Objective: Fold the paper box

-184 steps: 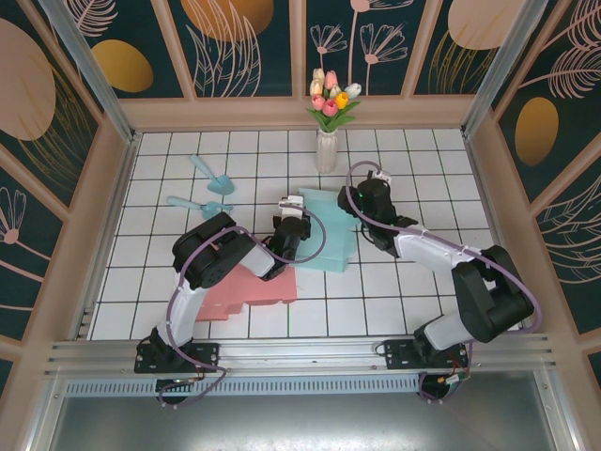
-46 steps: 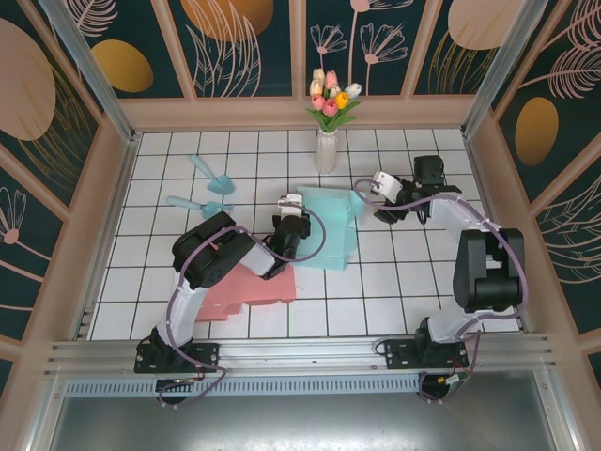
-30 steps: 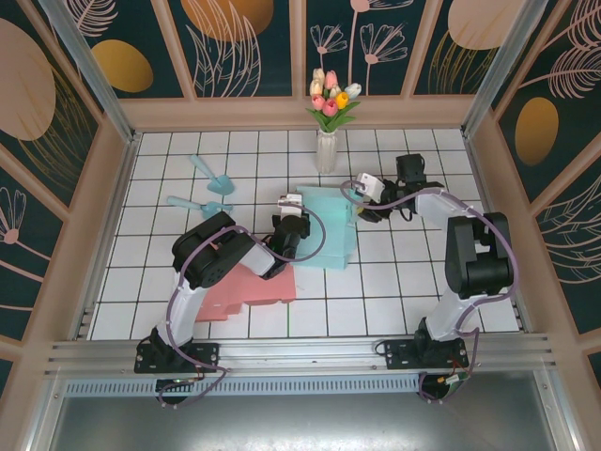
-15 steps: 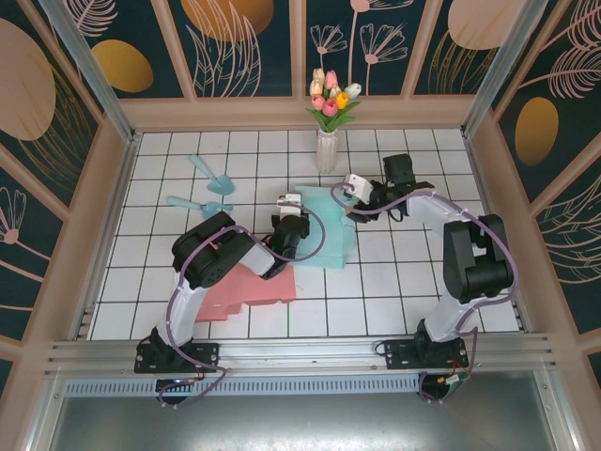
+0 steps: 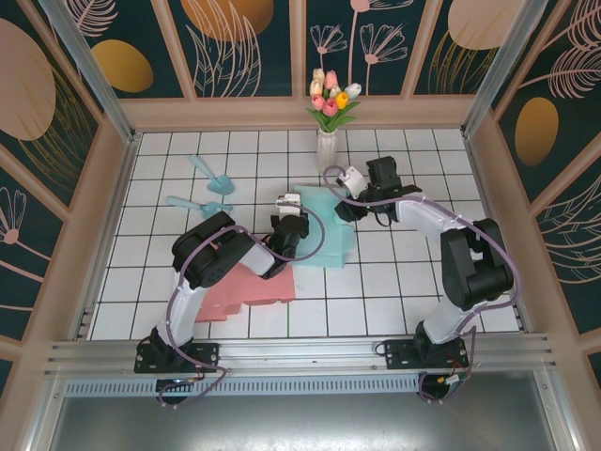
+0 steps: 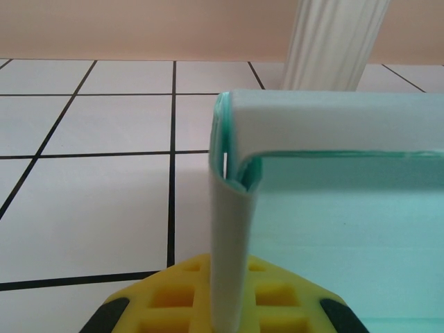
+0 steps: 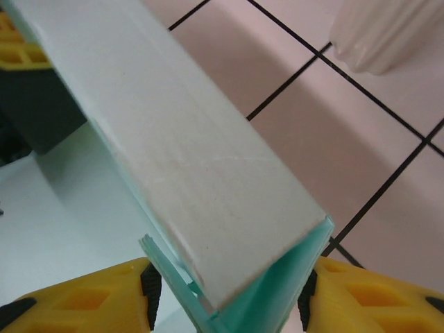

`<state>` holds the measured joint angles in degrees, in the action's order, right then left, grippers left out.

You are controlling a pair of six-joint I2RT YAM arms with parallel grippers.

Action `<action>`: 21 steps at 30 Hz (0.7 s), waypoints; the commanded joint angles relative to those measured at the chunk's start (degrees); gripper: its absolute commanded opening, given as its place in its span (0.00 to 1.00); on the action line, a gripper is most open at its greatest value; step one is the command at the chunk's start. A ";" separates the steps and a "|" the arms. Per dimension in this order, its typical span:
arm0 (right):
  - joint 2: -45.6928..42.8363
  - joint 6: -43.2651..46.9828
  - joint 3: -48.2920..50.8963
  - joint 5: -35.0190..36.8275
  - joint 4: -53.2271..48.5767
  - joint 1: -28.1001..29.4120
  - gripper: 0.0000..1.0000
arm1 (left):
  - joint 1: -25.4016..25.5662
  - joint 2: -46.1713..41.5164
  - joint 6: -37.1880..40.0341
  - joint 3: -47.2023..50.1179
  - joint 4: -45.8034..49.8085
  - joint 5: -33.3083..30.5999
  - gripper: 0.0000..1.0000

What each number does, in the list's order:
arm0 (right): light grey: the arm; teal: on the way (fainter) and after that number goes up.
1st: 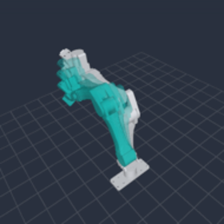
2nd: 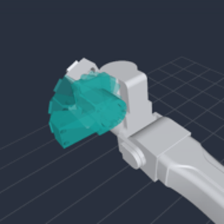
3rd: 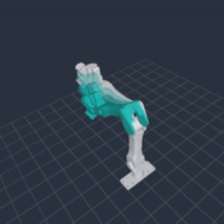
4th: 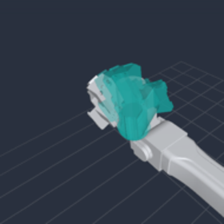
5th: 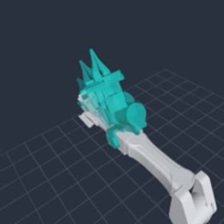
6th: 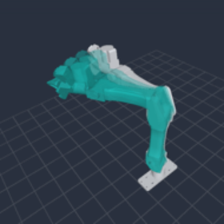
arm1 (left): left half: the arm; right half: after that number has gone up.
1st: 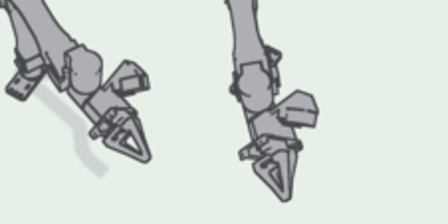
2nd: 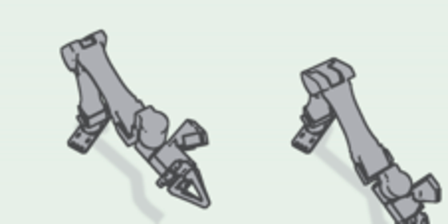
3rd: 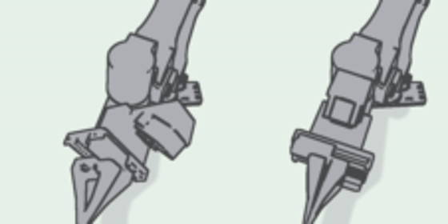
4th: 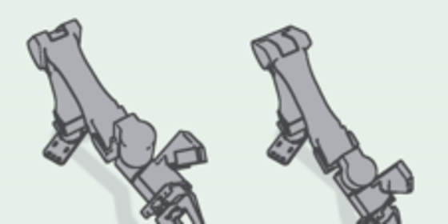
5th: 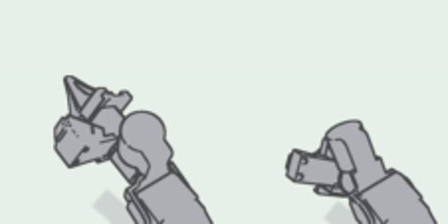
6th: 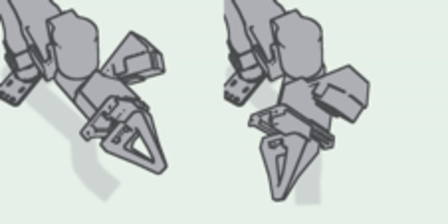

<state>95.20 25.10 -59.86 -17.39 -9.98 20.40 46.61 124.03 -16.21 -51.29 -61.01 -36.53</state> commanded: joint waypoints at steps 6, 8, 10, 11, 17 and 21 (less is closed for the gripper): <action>-8.01 -24.52 12.43 5.01 14.24 1.45 0.60 | 0.17 0.56 -0.23 -0.83 -0.51 0.53 0.00; -10.62 -25.84 15.05 5.42 16.30 1.49 0.61 | 0.22 0.60 -0.14 -0.83 -0.52 0.66 0.00; -13.34 -25.74 17.37 6.40 17.67 1.46 0.61 | 0.15 0.60 -0.09 -0.82 -0.68 0.73 0.00; -14.77 -25.55 18.69 6.92 18.54 1.47 0.62 | 0.19 0.60 0.01 -0.80 -0.66 0.76 0.00; -21.40 -25.42 22.26 6.41 19.38 -0.17 0.65 | 0.22 0.60 0.10 -0.70 -0.79 0.80 0.00; -22.71 -27.63 23.20 10.19 19.98 -1.67 0.66 | 0.18 0.60 0.15 -0.69 -0.83 0.87 0.00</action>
<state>73.52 0.30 -37.82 -10.39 7.60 19.86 46.63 124.03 -16.19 -51.29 -61.01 -36.07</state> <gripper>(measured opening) 0.656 0.103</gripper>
